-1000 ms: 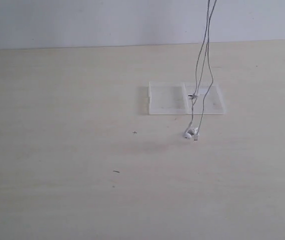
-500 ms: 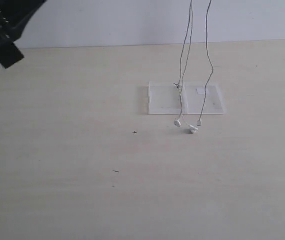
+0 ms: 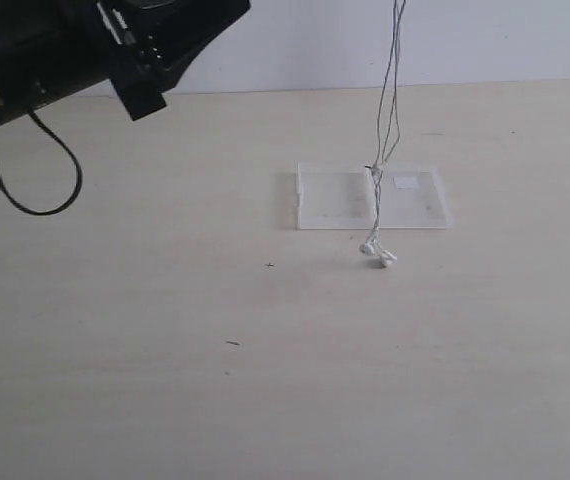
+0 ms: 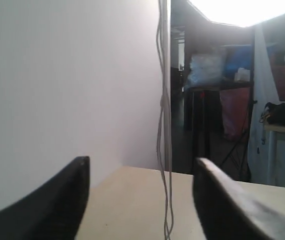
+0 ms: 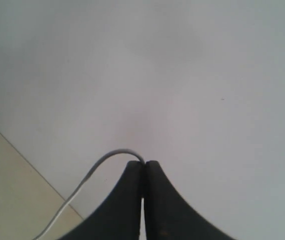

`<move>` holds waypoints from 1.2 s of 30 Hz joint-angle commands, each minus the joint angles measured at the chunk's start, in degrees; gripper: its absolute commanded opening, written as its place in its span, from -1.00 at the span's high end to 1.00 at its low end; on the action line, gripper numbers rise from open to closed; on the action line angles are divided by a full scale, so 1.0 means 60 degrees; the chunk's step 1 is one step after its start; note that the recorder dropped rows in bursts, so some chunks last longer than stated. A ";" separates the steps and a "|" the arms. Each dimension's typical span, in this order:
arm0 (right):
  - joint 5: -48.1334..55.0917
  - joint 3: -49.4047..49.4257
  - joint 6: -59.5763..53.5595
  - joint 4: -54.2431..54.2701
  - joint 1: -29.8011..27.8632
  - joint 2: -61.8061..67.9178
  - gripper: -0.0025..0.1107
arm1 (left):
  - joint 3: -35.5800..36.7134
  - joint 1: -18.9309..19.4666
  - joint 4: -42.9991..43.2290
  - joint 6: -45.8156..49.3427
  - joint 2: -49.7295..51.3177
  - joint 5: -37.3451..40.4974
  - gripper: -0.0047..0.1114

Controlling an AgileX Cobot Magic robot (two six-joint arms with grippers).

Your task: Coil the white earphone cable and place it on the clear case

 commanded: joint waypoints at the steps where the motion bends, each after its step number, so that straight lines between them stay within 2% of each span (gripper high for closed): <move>1: 0.0224 -0.0091 0.0137 0.0287 -0.0022 -0.0079 0.96 | -0.0588 -0.0624 0.0039 0.0007 0.0458 0.0699 -0.41; 12: 0.0644 -0.0091 0.0595 0.0440 -0.0022 -0.0094 0.96 | -0.1125 -0.1431 -0.0002 0.0791 0.1395 0.0962 -0.45; 20: 0.0666 -0.0091 0.0595 0.0440 -0.0022 -0.0196 0.96 | -0.1125 -0.1429 -0.0277 0.0992 0.1427 0.0962 -0.45; 26: 0.0710 -0.0091 0.0595 0.0440 -0.0022 -0.0195 0.96 | -0.1125 -0.1429 -0.0295 0.0992 0.1427 0.1649 -0.45; 36: 0.0710 -0.0091 0.0595 0.0440 -0.0022 -0.0195 0.96 | -0.1125 -0.1498 -0.0955 0.0952 0.1442 0.2010 -0.45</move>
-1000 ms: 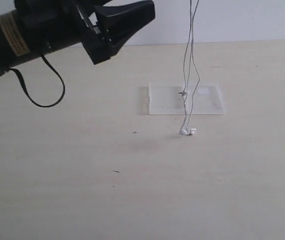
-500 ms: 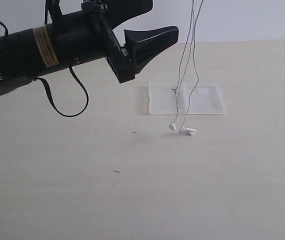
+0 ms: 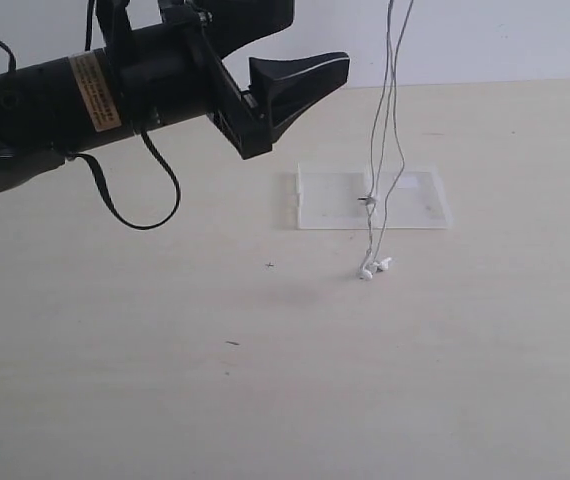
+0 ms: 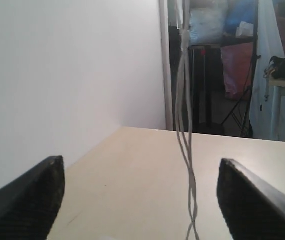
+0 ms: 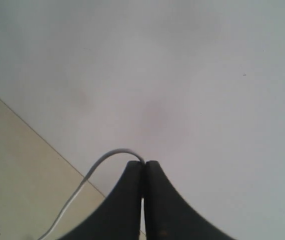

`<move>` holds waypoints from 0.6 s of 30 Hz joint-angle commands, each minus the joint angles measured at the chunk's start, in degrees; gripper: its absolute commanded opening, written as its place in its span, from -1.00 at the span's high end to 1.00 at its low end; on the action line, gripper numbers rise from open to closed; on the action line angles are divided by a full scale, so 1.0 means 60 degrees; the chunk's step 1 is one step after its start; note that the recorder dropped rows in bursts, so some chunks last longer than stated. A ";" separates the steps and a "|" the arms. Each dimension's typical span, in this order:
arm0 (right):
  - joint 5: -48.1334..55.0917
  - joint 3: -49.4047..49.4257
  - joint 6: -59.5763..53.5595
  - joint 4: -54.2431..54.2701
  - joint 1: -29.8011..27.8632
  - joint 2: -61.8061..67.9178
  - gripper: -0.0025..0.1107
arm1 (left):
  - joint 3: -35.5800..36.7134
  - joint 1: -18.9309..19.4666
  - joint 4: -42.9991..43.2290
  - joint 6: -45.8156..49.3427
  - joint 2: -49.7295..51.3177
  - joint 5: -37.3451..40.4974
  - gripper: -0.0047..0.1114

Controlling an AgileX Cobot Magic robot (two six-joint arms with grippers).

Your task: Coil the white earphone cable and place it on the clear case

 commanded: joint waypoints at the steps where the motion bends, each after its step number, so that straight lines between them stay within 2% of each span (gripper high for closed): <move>1: -0.0051 -0.0091 0.0064 -0.0007 -0.0022 -0.0078 0.96 | -0.0066 -0.0133 -0.0417 -0.0005 0.0048 0.0324 -0.45; 12: 0.0027 -0.0091 0.0064 0.0008 -0.0022 -0.0078 0.96 | -0.1092 -0.1085 -0.0393 -0.0005 0.1489 -0.0145 -0.45; 18: 0.0025 -0.0091 0.0080 0.0008 -0.0022 -0.0078 0.96 | -0.1432 -0.1189 -0.0758 -0.0139 0.1568 -0.0482 -0.45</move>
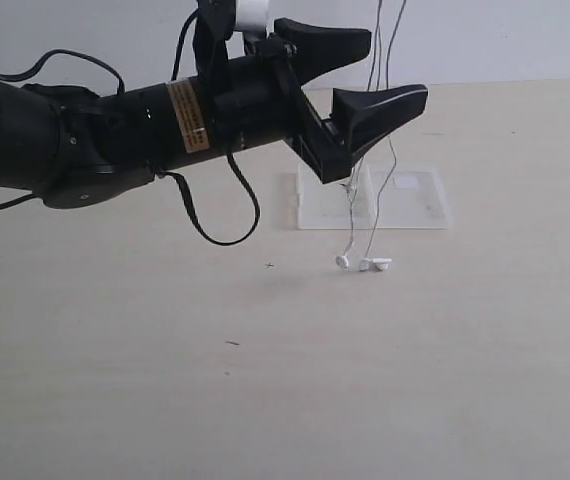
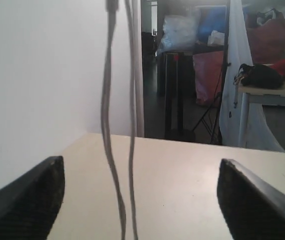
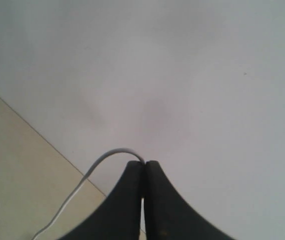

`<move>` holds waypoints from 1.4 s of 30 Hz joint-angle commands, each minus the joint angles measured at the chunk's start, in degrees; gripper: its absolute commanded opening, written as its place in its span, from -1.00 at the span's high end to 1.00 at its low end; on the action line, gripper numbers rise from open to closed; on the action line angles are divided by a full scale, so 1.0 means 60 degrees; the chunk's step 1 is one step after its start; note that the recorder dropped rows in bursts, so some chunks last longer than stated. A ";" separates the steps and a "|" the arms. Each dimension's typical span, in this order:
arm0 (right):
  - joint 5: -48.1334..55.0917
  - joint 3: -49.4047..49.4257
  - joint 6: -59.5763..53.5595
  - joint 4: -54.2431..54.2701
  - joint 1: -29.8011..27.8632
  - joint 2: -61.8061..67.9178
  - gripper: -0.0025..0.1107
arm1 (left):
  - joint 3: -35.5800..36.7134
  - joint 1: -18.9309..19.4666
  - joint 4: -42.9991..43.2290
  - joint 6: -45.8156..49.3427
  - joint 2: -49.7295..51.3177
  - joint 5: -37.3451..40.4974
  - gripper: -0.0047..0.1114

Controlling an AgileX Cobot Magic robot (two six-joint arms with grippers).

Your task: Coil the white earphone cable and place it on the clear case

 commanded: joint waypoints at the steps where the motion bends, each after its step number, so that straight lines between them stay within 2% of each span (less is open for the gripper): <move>1: -0.0015 -0.0091 0.0064 0.0008 -0.0022 -0.0078 0.96 | -0.0278 -0.0102 -0.0285 -0.0139 0.0184 -0.0228 -0.45; 6: 0.0046 -0.0091 0.0061 0.0008 -0.0022 -0.0078 0.96 | -0.0435 -0.0392 -0.0532 0.0327 0.0681 -0.0290 -0.43; 8: 0.0069 -0.0091 0.0061 0.0008 -0.0022 -0.0078 0.96 | -0.0454 -0.0392 -0.0638 0.0281 0.0709 -0.0268 -0.32; 15: 0.0069 -0.0091 0.0061 0.0008 -0.0022 -0.0078 0.96 | -0.0468 -0.0392 -0.0621 0.0241 0.0709 -0.0186 0.26; 18: 0.0069 -0.0091 0.0061 0.0008 -0.0022 -0.0078 0.96 | -0.0468 -0.0392 -0.0621 0.0241 0.0709 -0.0123 0.40; 40: 0.0050 -0.0091 0.0061 -0.0028 -0.0022 -0.0078 0.96 | -0.0468 -0.0392 0.0090 -0.0151 0.0787 0.0331 0.44; 41: 0.0050 -0.0091 0.0061 -0.0028 -0.0022 -0.0078 0.96 | -0.0468 -0.0392 0.0175 -0.0151 0.0787 0.0331 0.48; 42: 0.0050 -0.0091 0.0061 -0.0046 -0.0022 -0.0078 0.96 | -0.0468 -0.0392 0.0298 -0.0151 0.0787 0.0348 0.72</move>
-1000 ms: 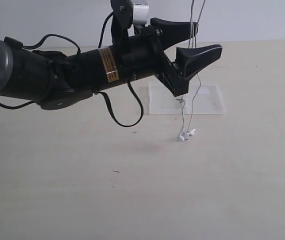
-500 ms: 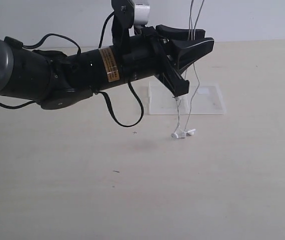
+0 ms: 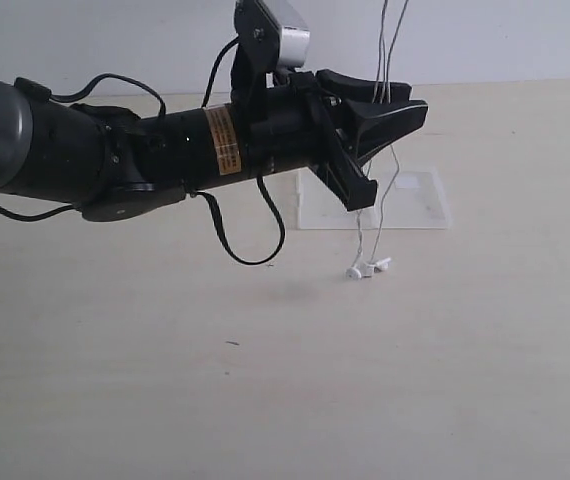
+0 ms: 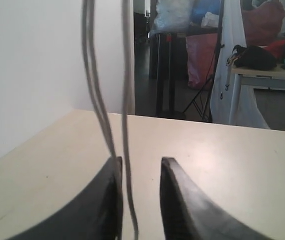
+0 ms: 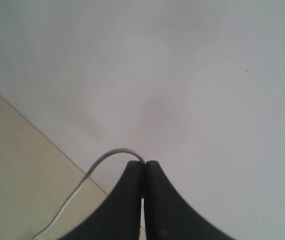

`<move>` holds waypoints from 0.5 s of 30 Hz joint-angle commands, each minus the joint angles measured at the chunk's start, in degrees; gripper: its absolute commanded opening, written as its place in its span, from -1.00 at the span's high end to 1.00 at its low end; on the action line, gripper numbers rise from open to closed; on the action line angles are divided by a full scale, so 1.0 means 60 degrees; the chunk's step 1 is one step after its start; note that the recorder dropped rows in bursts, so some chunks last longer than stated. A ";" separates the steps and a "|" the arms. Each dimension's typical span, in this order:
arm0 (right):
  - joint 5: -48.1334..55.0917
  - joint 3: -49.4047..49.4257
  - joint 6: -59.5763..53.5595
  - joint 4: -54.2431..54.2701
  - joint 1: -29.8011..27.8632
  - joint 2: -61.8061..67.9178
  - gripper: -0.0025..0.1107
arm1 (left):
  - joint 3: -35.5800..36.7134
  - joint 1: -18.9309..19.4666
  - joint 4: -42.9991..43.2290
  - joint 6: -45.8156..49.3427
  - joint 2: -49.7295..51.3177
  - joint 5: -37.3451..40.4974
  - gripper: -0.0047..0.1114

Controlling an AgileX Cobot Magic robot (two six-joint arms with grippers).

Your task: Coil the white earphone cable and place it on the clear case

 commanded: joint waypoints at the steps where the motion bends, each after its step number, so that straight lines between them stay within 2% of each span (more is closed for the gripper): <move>1: 0.0001 -0.0091 0.0061 -0.0047 -0.0022 -0.0078 0.96 | -0.0056 -0.0036 0.0292 -0.0102 -0.0033 0.0049 0.89; 4: 0.0042 -0.0091 0.0089 -0.0300 -0.0022 -0.0101 0.96 | -0.0056 -0.0036 0.0543 -0.0373 -0.0033 0.0049 0.92; 9: 0.0547 -0.0091 0.1749 -0.2612 -0.0022 -0.0213 0.96 | -0.0056 0.0162 0.0650 -0.1666 -0.0447 0.0232 0.92; 15: 0.1296 -0.0091 0.1801 -0.3037 -0.0022 -0.0189 0.96 | -0.0056 0.0567 0.1251 -0.2917 -0.1146 0.0329 0.92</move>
